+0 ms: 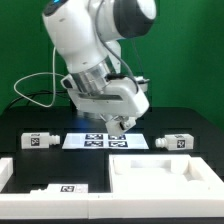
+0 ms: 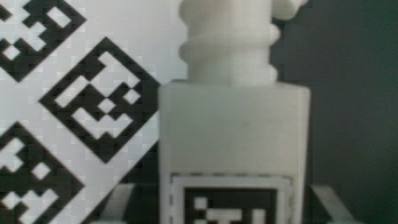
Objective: Assemble one leg
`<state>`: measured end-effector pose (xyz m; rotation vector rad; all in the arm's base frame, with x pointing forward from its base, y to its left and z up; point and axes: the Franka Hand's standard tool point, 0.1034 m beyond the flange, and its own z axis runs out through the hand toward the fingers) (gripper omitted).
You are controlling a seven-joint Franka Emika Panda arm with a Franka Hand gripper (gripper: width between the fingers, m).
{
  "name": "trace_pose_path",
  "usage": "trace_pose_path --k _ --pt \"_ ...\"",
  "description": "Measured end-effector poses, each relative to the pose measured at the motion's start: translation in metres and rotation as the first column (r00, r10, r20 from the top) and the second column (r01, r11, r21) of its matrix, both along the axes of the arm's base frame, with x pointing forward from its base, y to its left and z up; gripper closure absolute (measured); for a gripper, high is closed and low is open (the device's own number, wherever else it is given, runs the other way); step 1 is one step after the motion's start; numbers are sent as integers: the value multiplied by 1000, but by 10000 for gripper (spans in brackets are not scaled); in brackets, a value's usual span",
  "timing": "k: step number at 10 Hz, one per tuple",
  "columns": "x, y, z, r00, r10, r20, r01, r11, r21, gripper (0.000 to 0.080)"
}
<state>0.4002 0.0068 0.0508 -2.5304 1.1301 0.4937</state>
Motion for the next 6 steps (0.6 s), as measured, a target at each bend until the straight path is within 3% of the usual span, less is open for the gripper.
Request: trace_pose_path --k 3,4,6 --pt "-2 -3 -2 978 187 88 -190 981 28 518" --pt "-3 -8 -7 929 345 135 -344 938 -28 518" --pt "1 -5 -13 749 642 164 -638 766 -82 518"
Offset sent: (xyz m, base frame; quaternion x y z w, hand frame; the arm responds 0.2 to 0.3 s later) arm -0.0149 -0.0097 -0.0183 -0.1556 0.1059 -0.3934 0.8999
